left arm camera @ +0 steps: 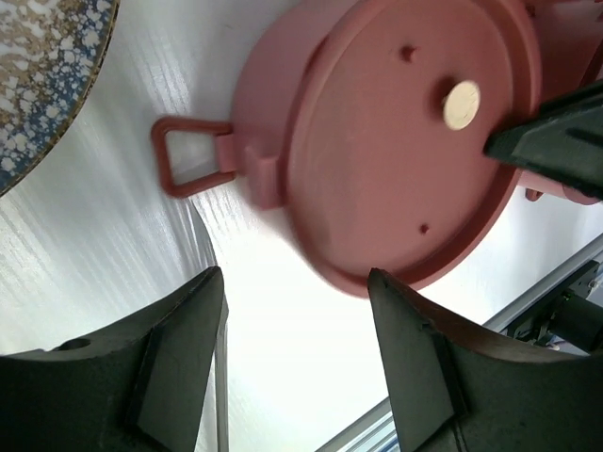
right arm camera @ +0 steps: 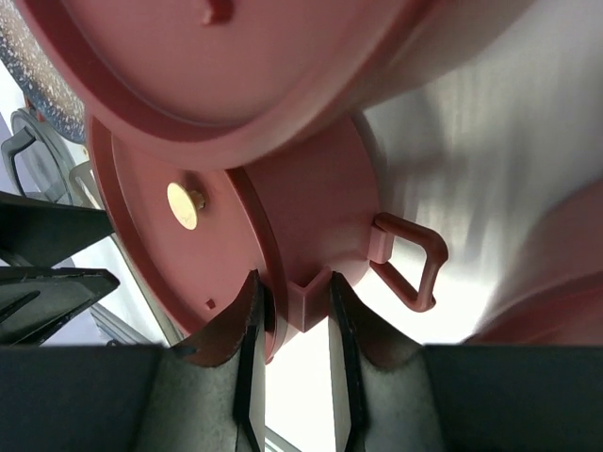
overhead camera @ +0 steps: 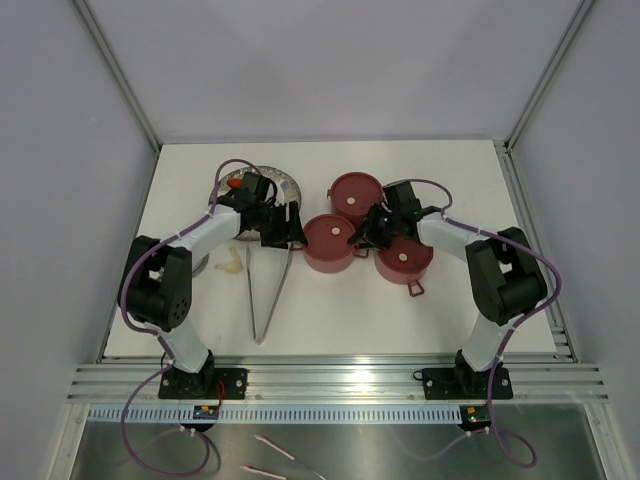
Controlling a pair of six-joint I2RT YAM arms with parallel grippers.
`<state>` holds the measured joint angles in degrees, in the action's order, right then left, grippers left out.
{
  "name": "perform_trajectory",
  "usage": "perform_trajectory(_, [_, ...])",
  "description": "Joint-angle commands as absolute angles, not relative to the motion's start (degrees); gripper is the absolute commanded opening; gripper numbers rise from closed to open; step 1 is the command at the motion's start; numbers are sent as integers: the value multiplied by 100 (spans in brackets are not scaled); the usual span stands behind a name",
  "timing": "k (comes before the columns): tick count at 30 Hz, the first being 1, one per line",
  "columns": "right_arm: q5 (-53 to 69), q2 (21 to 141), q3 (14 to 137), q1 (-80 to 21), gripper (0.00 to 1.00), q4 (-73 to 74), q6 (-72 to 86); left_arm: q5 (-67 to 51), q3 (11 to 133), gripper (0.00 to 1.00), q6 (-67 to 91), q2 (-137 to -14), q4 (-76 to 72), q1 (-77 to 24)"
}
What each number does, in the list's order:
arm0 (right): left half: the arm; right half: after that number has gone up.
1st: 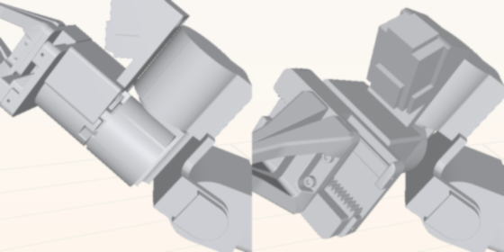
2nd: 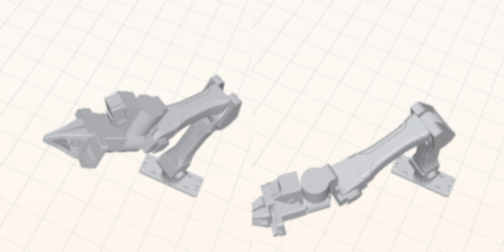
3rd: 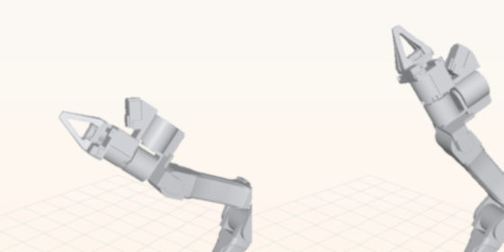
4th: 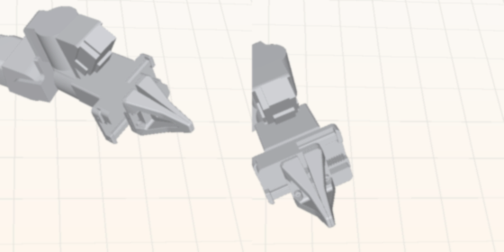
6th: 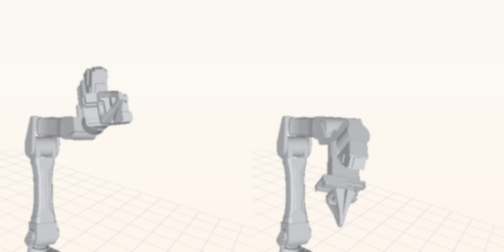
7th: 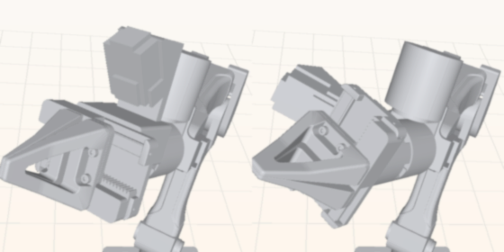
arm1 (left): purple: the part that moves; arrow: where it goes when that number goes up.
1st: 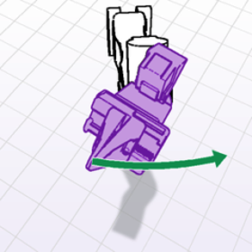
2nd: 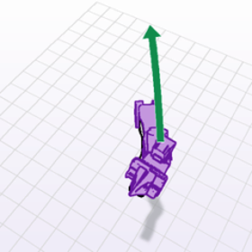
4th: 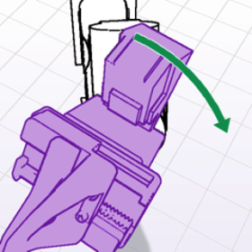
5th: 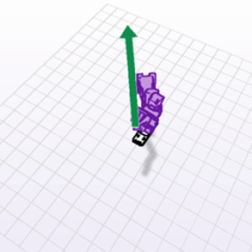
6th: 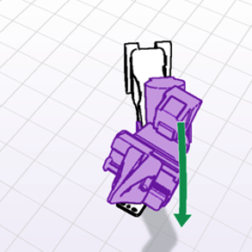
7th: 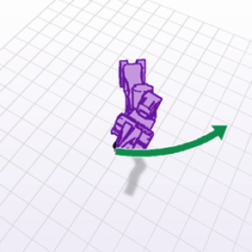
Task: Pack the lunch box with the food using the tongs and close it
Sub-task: Pick up the packing box from the center of the board.
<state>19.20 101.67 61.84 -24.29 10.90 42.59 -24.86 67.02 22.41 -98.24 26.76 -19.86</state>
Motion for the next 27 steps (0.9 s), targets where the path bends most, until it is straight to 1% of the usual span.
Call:
perform_trajectory(1, [2178,10371,6398,-2119,0,1652,3535,-2575,6662,67,2127,-9615,2628,-2004])
perform_trajectory(6, [2583,10678,6600,-2065,0,1907,3208,-3031,6636,62,2285,-9826,2277,-1995])
perform_trajectory(11, [2873,10890,6723,-2065,0,1925,3076,-3181,6688,58,2434,-10107,1891,-2004])
perform_trajectory(22, [2988,11065,6812,-2048,0,1995,2900,-2953,6627,52,2663,-10318,1468,-1995])
perform_trajectory(26, [3006,11092,6820,-2048,0,2013,2874,-2918,6645,45,2760,-10380,1397,-1995])
perform_trajectory(27, [3006,11092,6829,-2048,0,2021,2865,-2909,6645,39,2768,-10389,1380,-1986])
